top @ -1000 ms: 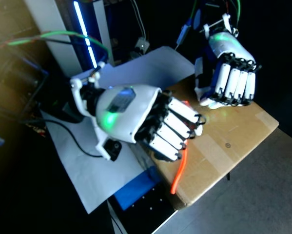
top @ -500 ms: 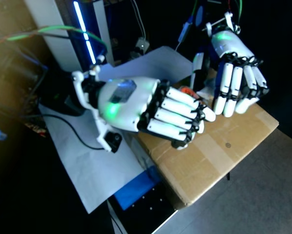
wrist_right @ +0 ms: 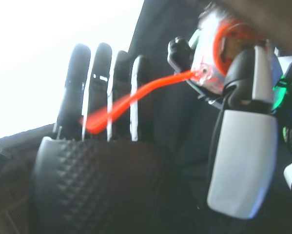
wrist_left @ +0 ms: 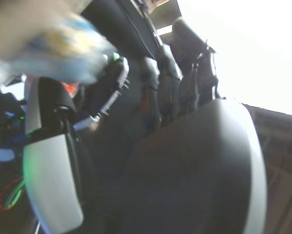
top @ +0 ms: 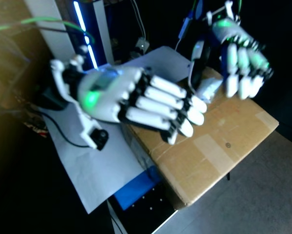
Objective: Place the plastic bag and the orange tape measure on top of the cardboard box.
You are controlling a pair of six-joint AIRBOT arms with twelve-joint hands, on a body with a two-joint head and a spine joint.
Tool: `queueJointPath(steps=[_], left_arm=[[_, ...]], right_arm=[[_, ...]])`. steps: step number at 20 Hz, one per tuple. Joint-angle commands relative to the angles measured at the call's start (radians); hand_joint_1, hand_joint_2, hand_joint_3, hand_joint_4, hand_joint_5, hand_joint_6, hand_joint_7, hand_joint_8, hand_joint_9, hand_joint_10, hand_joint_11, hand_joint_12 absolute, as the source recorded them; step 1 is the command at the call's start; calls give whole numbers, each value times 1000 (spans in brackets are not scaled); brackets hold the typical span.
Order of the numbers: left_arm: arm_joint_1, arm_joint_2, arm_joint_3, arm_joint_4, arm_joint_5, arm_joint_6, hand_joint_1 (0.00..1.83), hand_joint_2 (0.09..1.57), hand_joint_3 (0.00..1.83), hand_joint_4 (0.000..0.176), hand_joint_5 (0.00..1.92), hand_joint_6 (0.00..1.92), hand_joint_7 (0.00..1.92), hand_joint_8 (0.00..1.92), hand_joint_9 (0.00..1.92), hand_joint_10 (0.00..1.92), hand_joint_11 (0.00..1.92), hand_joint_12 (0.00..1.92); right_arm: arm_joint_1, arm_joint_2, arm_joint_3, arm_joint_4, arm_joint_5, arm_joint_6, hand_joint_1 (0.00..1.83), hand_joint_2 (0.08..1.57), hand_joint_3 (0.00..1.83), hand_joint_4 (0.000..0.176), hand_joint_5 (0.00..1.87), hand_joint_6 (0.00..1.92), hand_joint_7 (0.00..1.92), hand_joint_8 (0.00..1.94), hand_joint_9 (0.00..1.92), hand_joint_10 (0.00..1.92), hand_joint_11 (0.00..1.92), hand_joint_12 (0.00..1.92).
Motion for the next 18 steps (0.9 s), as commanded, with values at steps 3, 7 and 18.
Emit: queueJointPath(steps=[3,7,18], left_arm=[[-6,8,-15,23,157,-1,915,957,1,37,269,3,221,1,128,220,0,1061],[10,36,-56,23,233,0,908,964,1,20,301,7,251,4,185,208,0,1180],[25,81,-99,23,366,-13,876,940,0,21,399,14,326,8,271,139,0,1304]], right_arm=[[10,1,2,-29,-125,2,791,862,0,0,307,576,319,731,204,1136,72,1676],[11,19,2,-59,-136,2,779,855,0,0,331,408,292,727,177,1204,90,1728],[157,87,53,-133,-100,2,691,843,3,67,0,0,0,0,0,0,0,0]])
